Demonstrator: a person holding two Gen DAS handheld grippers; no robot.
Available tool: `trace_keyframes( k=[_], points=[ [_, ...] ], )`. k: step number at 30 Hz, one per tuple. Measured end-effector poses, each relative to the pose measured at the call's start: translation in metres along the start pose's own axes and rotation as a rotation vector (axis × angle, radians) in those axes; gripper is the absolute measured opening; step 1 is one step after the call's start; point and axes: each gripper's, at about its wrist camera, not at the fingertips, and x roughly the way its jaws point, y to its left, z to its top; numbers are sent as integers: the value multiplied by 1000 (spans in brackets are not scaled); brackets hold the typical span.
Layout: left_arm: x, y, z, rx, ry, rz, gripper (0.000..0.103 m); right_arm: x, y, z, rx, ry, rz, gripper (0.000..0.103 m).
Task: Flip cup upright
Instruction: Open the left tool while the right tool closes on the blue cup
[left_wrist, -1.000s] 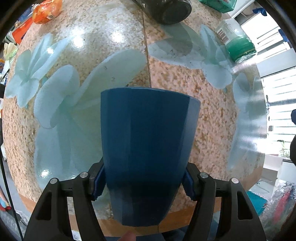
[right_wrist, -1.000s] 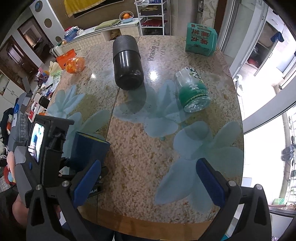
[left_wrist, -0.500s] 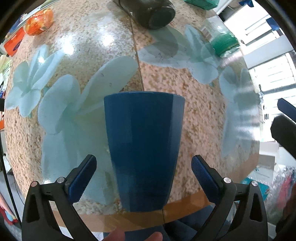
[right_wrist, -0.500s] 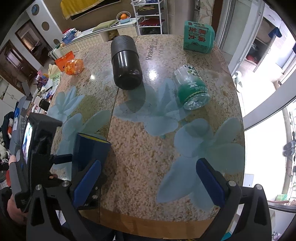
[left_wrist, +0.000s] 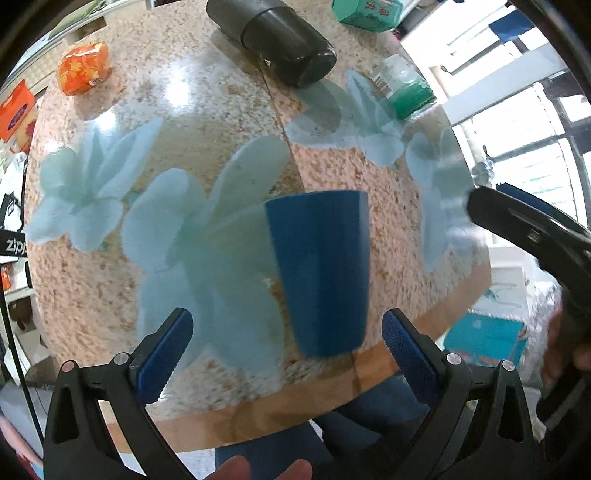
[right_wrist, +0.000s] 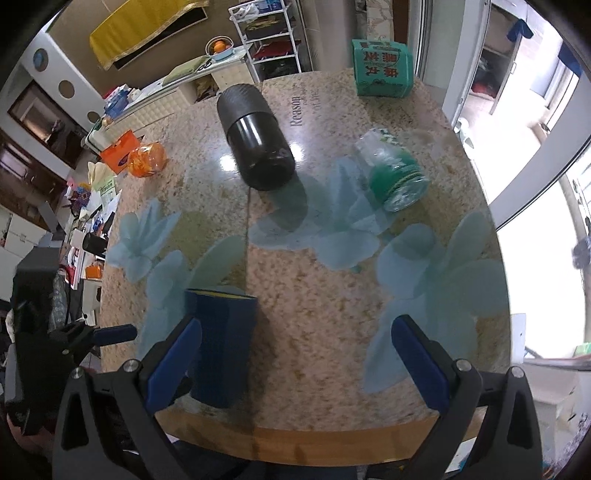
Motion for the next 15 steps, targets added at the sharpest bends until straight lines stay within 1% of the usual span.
trace_keyframes(
  k=[3,8,12,15],
  points=[
    [-5,14,-6,27,4,-3,103,11,17,-2,10,32,2,103],
    [-4,36,-17,40,14,-19,103,38,47,-4,24,109,9,103],
    [-5,53,-25,70,26,-10,103,62,66,1,39,162,-11,103],
    [-2,64,-27,74,36,-17,103,79,70,5,59,200,-40,103]
  ],
)
